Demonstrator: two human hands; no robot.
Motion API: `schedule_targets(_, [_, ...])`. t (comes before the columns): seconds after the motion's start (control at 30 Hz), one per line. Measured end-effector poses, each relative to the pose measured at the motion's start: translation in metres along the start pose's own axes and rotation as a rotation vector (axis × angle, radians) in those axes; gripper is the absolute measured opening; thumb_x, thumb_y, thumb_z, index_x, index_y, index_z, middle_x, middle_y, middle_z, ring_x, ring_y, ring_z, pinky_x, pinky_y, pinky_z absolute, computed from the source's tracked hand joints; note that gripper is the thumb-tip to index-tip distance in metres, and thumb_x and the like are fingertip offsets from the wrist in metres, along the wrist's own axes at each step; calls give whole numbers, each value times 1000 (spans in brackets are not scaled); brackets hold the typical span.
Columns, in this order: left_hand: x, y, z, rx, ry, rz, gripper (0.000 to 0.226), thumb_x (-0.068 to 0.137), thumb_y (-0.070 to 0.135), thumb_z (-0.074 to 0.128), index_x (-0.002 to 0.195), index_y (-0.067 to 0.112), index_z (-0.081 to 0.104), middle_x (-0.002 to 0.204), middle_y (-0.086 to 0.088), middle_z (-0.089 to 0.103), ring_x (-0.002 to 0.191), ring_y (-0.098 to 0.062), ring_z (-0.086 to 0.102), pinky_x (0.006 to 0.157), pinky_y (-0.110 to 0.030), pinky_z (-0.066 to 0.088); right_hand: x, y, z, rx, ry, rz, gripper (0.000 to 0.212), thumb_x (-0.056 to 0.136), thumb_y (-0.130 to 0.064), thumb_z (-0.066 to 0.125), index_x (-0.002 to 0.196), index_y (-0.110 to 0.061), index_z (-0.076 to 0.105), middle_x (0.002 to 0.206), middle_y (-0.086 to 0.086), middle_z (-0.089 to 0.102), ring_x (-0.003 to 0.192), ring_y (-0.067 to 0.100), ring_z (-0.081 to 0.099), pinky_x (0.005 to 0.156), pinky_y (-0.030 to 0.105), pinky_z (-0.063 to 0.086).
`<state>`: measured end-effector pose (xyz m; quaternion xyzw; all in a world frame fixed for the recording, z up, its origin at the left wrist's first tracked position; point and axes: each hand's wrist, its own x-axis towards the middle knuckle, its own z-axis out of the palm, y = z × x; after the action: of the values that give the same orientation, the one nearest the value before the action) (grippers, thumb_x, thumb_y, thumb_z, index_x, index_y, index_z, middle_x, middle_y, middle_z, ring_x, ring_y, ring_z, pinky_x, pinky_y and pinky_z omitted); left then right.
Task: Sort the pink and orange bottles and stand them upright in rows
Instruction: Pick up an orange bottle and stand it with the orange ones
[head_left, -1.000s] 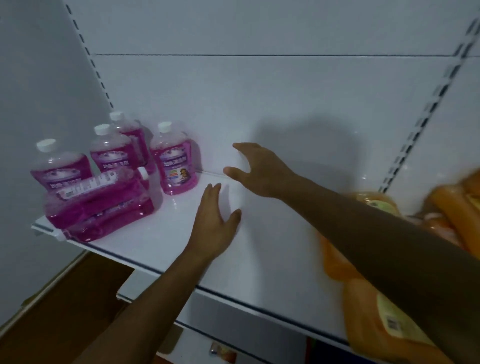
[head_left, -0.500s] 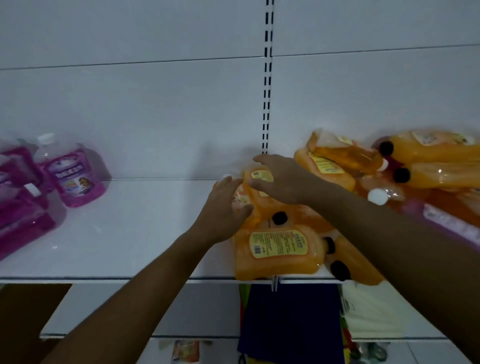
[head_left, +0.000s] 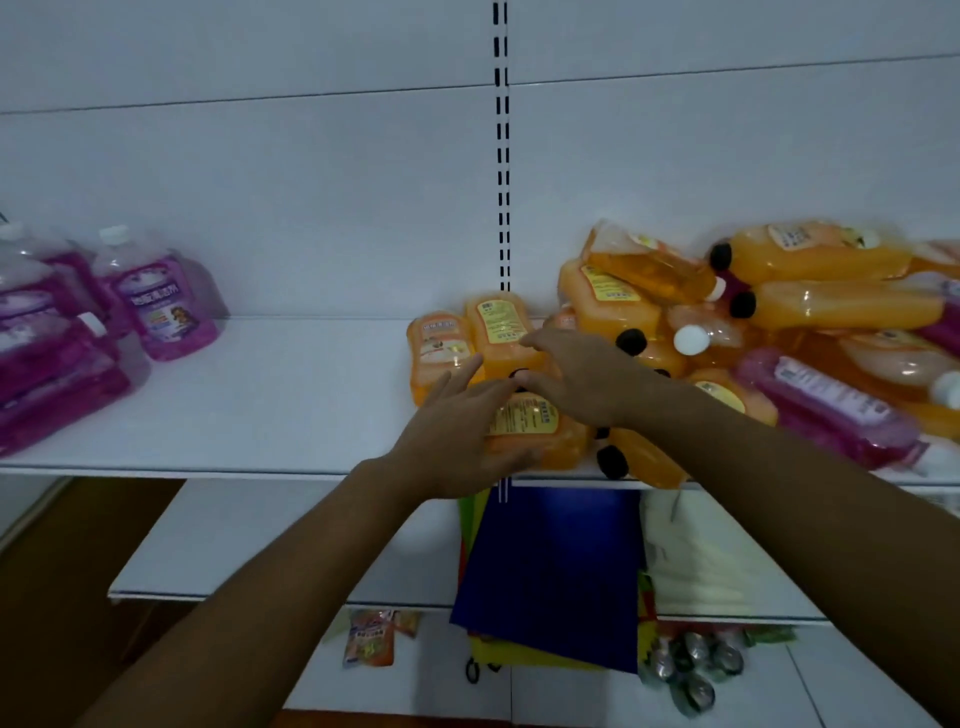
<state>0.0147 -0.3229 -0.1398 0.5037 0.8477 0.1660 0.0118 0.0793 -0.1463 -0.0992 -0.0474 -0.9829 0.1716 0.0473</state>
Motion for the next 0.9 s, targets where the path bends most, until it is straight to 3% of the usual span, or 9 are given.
schedule_targets(0.07, [-4,1,3,140,-60,5,91,81,73,50,153,31,13,160,8,22,150,-20,-6,120,-49,2,-11,-1,1,-11,-9,10,58,97,-48,46,146,-20,35,147,7,44,134,25,42,107,42,39])
schedule_targets(0.13, [-6,1,4,213,-88,-11,94,81,69,56,153,30,10,160,8,18,149,-21,1,120,-48,7,-21,-2,-1,-10,-7,21,58,97,-46,47,146,-19,35,148,7,43,134,25,40,107,40,38])
schedule_targets(0.23, [-8,-1,4,237,-76,-13,91,82,58,64,153,29,14,158,5,24,145,-21,20,117,-43,18,-30,-3,-1,7,-12,35,59,96,-46,49,146,-18,34,148,7,43,134,24,41,106,38,37])
schedule_targets(0.4, [-18,-9,-3,263,-66,-19,83,86,61,57,151,26,19,155,2,32,140,-24,30,113,-45,25,-35,-8,1,17,-82,74,69,89,-55,56,145,-22,35,146,3,45,129,22,45,103,37,42])
schedule_targets(0.53, [-30,-17,-14,252,-64,-25,73,88,58,55,145,21,29,147,-2,44,130,-25,45,105,-43,37,-37,-20,6,52,-103,83,78,82,-49,69,146,-23,33,147,0,41,130,20,42,97,25,34])
schedule_targets(0.67, [-37,-25,-26,74,16,-73,64,88,53,59,140,20,38,134,-5,56,112,-24,58,91,-35,47,-39,-28,7,237,-67,83,79,78,-36,78,143,-25,34,135,-8,47,124,13,46,86,20,35])
schedule_targets(0.77, [-40,-31,-33,-223,154,-103,53,88,45,64,132,18,52,121,-3,63,103,-20,62,81,-28,51,-35,-32,8,357,-16,130,99,76,-36,80,151,-23,18,145,-4,41,130,17,43,98,28,39])
schedule_targets(0.83, [-41,-30,-38,-493,191,-139,39,91,37,62,124,17,60,112,2,66,97,-15,64,74,-20,50,-30,-35,9,503,10,148,93,75,-35,80,148,-28,22,141,-2,45,126,18,49,97,35,45])
schedule_targets(0.9, [-43,-26,-41,-765,161,-181,31,94,32,58,122,18,61,111,2,68,96,-15,68,75,-22,55,-28,-39,7,628,3,151,79,76,-34,80,141,-30,33,132,-7,53,117,13,55,92,32,51])
